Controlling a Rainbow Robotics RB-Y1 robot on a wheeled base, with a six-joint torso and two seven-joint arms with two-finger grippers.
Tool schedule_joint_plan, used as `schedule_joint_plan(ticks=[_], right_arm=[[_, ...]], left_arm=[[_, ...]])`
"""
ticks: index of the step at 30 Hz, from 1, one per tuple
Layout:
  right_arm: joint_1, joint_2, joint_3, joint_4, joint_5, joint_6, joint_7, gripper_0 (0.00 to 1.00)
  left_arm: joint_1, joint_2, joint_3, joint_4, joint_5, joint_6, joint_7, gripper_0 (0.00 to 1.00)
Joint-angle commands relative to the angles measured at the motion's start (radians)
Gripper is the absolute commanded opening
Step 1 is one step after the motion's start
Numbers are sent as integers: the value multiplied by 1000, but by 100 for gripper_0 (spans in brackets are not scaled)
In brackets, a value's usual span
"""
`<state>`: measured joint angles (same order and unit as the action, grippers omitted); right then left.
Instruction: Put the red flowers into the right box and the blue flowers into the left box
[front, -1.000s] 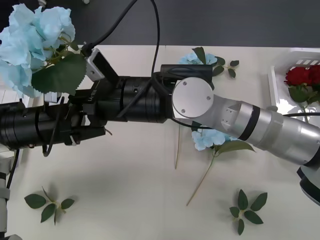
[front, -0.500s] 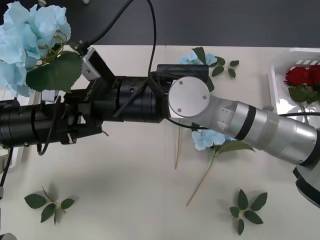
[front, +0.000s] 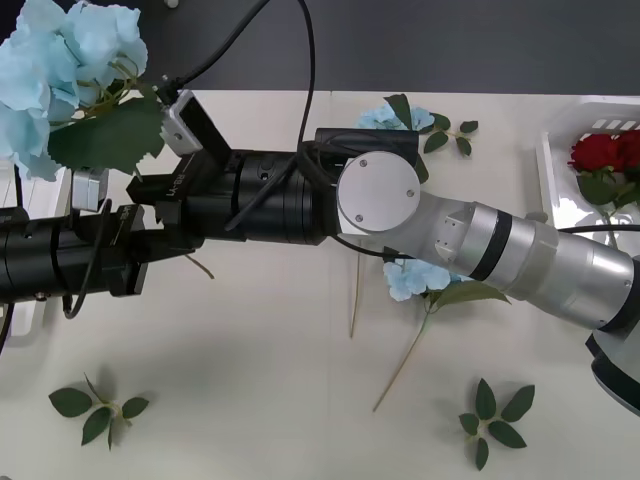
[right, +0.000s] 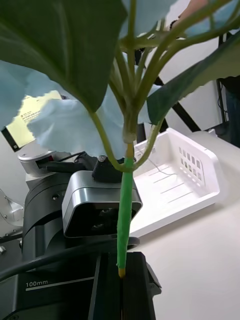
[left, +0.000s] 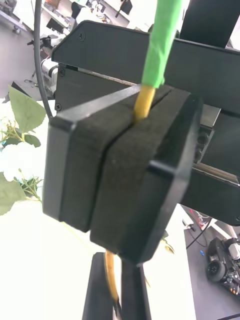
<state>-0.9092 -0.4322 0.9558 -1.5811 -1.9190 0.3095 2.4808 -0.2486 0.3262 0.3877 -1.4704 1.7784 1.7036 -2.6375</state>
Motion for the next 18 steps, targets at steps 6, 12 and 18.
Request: schedule_joint_plan(ticks=[6,12,18], right_arm=[[-28,-10,0,-20,-34,-1,33,0],[-27,-11,0,-22,-43,-21,38,47],[-27,-13,0,-22,-48,-26,39,100]], left_arm=[[5,10,-1,-16,19,8,-68,0],[5,11,-1,-16,24,5,-68,0],[5,10,8,-16,27,5,-68,0]])
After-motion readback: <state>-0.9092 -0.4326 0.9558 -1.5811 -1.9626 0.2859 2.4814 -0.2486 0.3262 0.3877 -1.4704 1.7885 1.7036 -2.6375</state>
